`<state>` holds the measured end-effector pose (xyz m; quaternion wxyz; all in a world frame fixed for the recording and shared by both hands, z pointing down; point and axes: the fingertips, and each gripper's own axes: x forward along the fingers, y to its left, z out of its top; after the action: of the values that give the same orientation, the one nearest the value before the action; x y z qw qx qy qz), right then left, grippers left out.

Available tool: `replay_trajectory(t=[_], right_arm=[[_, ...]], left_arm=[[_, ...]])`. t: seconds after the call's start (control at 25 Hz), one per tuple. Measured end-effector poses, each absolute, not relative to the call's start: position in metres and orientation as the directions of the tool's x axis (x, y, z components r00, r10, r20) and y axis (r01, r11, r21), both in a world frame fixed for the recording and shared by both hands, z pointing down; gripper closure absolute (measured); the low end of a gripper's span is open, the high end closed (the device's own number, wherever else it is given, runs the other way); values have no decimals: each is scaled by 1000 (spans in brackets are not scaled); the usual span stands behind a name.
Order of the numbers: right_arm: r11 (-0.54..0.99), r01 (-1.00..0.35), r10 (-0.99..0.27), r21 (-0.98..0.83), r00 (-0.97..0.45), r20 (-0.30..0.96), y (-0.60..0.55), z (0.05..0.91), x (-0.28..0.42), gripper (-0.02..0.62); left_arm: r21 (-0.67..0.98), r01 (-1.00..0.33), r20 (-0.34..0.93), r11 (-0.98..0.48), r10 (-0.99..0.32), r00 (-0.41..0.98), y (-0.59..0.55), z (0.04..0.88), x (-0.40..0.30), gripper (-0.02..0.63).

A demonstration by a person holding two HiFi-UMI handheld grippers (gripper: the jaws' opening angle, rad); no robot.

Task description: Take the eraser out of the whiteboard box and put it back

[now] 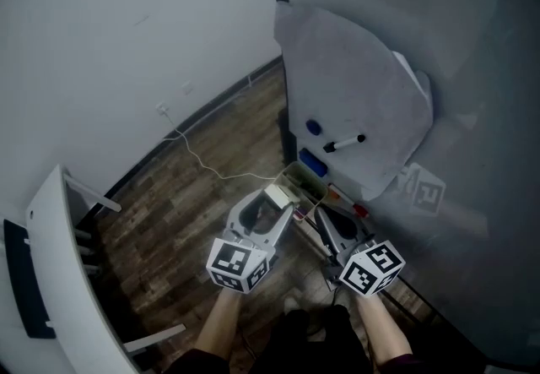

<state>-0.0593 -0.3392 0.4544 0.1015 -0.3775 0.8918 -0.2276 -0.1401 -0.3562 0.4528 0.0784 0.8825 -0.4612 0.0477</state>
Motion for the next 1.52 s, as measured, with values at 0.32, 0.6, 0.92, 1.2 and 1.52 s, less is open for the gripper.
replay_trajectory(t=[0.32, 0.6, 0.92, 1.2, 1.52], right_arm=[[600, -640, -725, -479, -688, 11, -344, 472, -59, 592], [603, -653, -725, -458, -688, 26, -341, 476, -61, 592], [598, -662, -730, -452, -683, 36, -340, 480, -59, 592], [596, -660, -730, -457, -683, 36, -339, 483, -57, 592], [604, -658, -727, -449, -686, 28, -334, 467, -53, 592]], left_arm=[[69, -809, 180, -584, -790, 586, -364, 472, -133, 368], [44, -801, 235, -598, -773, 590, -372, 491, -123, 368], [57, -798, 273, -600, -759, 591, -375, 511, -119, 364], [62, -789, 267, -611, -752, 603, -372, 510, -115, 364], [90, -791, 238, -605, -758, 607, -366, 488, -115, 364]])
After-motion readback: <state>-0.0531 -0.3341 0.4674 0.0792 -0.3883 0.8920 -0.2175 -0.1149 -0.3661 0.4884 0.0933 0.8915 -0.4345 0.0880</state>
